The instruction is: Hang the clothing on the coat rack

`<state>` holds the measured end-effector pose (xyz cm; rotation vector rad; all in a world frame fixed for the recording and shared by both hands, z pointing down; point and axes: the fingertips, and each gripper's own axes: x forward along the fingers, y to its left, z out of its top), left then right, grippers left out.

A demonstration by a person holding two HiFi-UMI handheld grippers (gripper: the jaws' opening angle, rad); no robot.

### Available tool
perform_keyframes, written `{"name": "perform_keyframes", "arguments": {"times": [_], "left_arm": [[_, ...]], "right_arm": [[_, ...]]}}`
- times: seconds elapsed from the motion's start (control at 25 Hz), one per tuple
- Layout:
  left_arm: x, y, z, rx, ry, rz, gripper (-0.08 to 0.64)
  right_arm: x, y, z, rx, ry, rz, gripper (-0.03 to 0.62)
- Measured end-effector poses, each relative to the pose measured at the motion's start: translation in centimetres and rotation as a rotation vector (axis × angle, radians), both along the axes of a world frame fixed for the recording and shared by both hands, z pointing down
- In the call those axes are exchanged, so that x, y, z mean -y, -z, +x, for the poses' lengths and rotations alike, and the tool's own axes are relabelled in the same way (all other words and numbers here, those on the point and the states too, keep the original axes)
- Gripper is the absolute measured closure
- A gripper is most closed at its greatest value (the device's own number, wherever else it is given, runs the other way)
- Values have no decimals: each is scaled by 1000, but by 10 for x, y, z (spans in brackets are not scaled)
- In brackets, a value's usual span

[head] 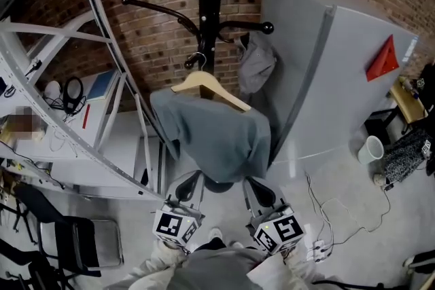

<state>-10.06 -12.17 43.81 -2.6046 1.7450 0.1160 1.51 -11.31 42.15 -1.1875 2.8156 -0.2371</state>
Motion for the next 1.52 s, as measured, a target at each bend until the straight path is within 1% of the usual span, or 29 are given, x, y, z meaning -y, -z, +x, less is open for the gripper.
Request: {"name": "perform_keyframes", "arguments": {"times": [0.08, 0.28, 0.44, 0.6, 0.72, 0.88, 0.96, 1.08, 1.28, 1.4, 1.52], "left_arm": [[-8, 2, 11, 5, 13, -9, 552], [-28, -11, 33, 4, 22, -16, 552], [-38, -14, 42, 8, 39, -31, 552], [-47, -6, 47, 21, 46, -40, 552], [-47, 2, 46, 21, 52, -39, 552], [-47, -4, 43, 17, 28, -11, 552], [-47, -1, 40, 20, 26, -20, 552], [-45, -1, 29, 19, 21, -10, 552], [-43, -1, 21, 8, 15, -25, 552], [-44, -5, 17, 8, -2, -11, 552], [-48, -6, 13, 8, 3, -11, 552]], "right_arm": [[-8, -2, 12, 5, 10, -4, 568], [-26, -7, 28, 6, 53, -26, 568], [-33, -10, 36, 1, 68, -37, 568], [-38, -8, 37, -2, 67, -29, 569], [-38, -4, 33, -3, 70, -13, 569], [-38, 0, 27, -6, 67, -3, 568], [-37, 1, 25, -7, 57, -1, 569], [-36, 5, 18, -9, 49, 11, 569], [-35, 4, 10, -8, 37, 9, 569], [-37, 8, 5, -4, 31, 22, 568], [-39, 10, 3, -8, 25, 25, 568]]}}
